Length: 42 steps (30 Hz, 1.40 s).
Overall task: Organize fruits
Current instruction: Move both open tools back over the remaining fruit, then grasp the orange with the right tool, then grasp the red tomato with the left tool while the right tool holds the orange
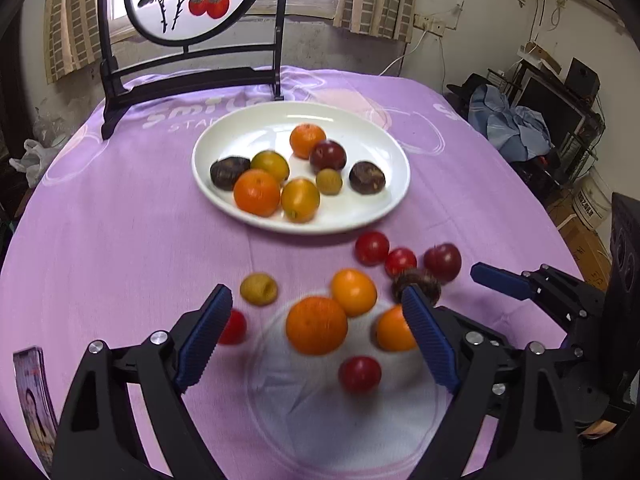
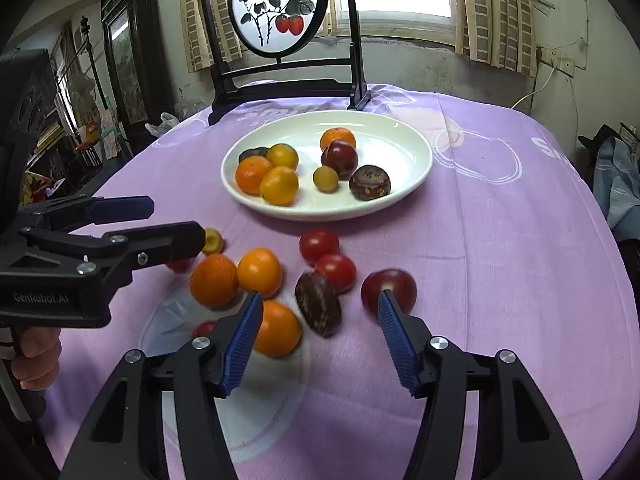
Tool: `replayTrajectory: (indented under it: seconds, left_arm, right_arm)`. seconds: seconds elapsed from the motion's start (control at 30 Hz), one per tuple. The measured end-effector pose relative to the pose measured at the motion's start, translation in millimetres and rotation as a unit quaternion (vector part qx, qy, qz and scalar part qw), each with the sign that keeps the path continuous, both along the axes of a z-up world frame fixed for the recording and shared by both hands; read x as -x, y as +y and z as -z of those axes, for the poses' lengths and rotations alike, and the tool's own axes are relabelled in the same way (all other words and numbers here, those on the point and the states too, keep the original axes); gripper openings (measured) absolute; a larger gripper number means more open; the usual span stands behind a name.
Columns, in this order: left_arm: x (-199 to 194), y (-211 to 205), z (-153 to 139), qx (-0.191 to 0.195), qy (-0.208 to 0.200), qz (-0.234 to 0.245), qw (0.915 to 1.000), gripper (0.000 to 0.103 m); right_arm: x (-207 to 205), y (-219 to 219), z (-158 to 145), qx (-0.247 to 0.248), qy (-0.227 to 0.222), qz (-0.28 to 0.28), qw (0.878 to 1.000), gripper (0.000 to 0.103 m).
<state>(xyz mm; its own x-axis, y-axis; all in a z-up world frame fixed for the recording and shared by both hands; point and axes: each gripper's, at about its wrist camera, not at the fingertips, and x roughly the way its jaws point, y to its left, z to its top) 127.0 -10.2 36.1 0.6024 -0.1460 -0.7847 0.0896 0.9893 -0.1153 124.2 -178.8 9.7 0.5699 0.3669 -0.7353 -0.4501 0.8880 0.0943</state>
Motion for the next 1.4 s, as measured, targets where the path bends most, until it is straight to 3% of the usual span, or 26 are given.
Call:
replayTrajectory:
  seconds: [0.3,0.4,0.43,0.73,0.8,0.87,1.1,1.3,1.4]
  left_arm:
    - [29.2,24.6,27.7,0.001,0.025,-0.015,0.9996,0.085]
    - [31.7,37.3,32.7,0.007,0.026,-0.024,0.9993,0.087]
    - [32.0,42.3,34.9,0.01,0.027,-0.029,0.9992,0.087]
    - [22.8,66.5,52.3,0.037,0.047,-0.053,0.9968,0.087]
    - [22.5,66.7,55.3,0.036,0.05,-0.054,0.9966,0.087]
    - [21.1,66.6,57.0,0.036,0.052,-0.054,0.9966,0.087]
    - [21.0,62.2,57.2,0.021,0.055,-0.056,0.9967,0.087]
    - [16.4,56.3,57.4,-0.015,0.049,-0.056,0.9971,0.087]
    - [7.3,52.8,62.7,-0.04,0.058,-0.046,0.9965,0.078]
  right_arm:
    - [16.3,18.9,21.6,0.026,0.03,-0.019,0.999,0.061]
    - [16.2,28.6,32.7,0.037,0.05,-0.032,0.998,0.048]
    - [15.3,32.5,36.6,0.039,0.057,-0.033,0.997,0.047]
    - [0.1,51.3,39.2,0.045,0.041,-0.02,0.998,0.047]
    - [-1.9,51.0,39.0,0.045,0.037,-0.016,0.998,0.04]
    - [-2.6,46.3,38.5,0.031,0.043,-0.014,0.998,0.04]
    - [5.8,32.2,30.6,0.003,0.053,-0.013,0.999,0.04]
    - [15.9,17.5,23.7,-0.02,0.048,-0.011,0.999,0.04]
    - [17.5,11.6,22.8,-0.029,0.05,-0.01,0.998,0.04]
